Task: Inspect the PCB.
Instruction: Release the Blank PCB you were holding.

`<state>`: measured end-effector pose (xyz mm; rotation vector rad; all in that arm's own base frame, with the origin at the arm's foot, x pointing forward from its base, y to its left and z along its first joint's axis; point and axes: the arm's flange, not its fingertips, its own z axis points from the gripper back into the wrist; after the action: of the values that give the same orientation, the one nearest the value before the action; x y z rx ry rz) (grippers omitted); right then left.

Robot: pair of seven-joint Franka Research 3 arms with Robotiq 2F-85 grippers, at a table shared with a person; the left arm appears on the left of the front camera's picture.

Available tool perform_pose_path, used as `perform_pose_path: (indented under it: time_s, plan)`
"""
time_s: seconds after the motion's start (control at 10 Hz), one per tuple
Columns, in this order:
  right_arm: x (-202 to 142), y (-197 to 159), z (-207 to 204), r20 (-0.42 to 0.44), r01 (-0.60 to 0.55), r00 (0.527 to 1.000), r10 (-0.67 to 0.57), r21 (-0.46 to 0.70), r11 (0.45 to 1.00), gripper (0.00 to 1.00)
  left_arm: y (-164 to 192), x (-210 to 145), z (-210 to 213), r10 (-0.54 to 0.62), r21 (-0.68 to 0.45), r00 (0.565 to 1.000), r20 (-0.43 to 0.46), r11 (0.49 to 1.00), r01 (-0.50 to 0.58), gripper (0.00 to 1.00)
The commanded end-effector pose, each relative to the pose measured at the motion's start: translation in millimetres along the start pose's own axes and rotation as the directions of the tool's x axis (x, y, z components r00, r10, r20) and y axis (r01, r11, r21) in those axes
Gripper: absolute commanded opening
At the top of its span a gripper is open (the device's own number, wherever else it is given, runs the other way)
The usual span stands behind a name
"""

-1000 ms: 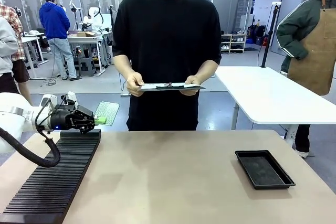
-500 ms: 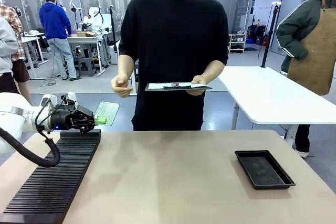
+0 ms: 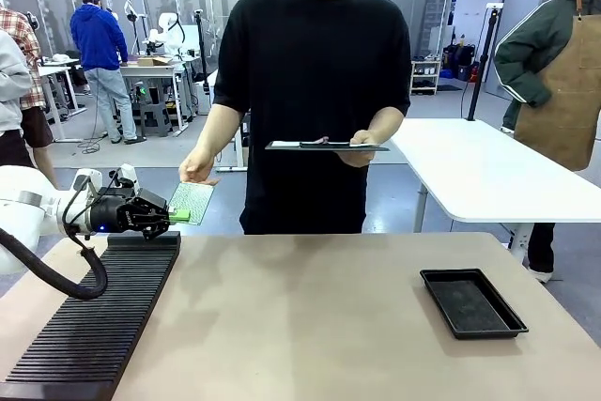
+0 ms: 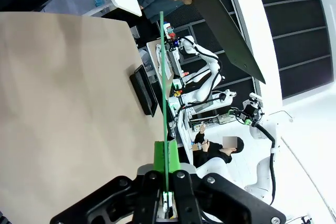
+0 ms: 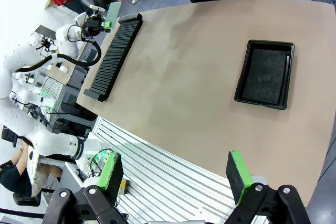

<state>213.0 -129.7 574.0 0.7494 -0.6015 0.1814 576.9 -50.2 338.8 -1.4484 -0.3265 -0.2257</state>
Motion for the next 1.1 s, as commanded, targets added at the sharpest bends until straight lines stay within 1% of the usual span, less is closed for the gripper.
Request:
perform_pose_path:
  time_s: [0.0, 1.0]
  plan:
    - [-0.5, 0.6, 0.5, 0.007, -0.011, 1.000, 0.011, 0.009, 1.000, 1.00, -1.8, -0.2, -1.9, -0.003, -0.003, 1.000, 0.023, 1.000, 0.003, 0.00]
    - [-0.5, 0.6, 0.5, 0.007, -0.011, 1.000, 0.011, 0.009, 1.000, 1.00, -1.8, -0.2, -1.9, -0.003, -0.003, 1.000, 0.023, 1.000, 0.003, 0.00]
